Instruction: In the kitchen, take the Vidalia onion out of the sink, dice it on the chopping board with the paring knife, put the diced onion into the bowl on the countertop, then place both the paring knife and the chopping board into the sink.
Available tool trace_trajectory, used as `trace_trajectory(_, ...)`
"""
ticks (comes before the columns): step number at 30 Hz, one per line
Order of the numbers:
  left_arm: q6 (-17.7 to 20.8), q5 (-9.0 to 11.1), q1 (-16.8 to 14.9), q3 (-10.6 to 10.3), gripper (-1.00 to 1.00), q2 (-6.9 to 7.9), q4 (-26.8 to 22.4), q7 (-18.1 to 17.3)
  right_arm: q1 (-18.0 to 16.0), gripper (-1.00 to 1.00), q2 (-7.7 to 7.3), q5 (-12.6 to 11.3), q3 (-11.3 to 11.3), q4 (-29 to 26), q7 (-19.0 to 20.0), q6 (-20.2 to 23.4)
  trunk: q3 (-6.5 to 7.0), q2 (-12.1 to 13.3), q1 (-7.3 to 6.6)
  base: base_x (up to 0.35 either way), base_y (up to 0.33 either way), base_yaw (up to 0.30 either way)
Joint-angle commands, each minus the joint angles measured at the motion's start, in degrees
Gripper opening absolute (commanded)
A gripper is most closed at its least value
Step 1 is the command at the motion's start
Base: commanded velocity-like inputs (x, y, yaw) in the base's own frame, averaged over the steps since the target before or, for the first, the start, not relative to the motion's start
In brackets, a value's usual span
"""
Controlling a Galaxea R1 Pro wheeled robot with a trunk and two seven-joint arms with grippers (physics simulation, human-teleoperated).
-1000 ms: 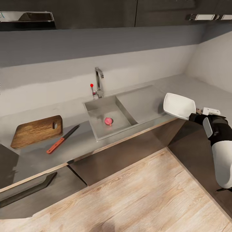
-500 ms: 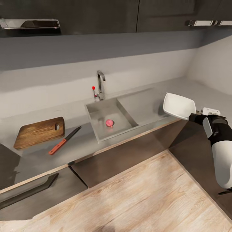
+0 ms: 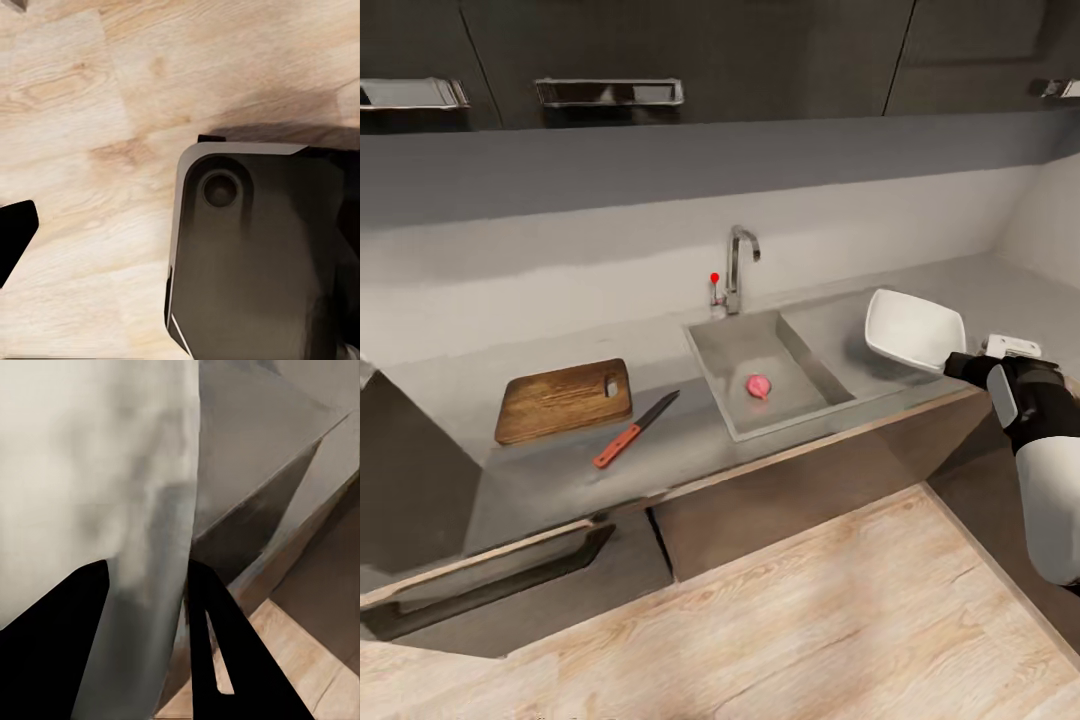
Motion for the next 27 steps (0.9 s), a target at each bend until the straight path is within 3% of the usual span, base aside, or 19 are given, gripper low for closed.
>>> trace_trajectory(1,-0.07,0.31,0.02,-0.08,1.00,0.01,-0.08,0.01,-0.04,-1.00,0.03,-0.06,-0.19,-0.04,0.21,0.32,0.01,-0.08,0.02,-0.105,0.283,0.212)
trace_trajectory(27,-0.07,0.33,0.02,-0.08,1.00,0.01,-0.08,0.01,-0.04,-1.00,0.04,-0.06,-0.19,0.14,0.21,0.31,1.85,-0.08,0.02,-0.225,0.225,0.213)
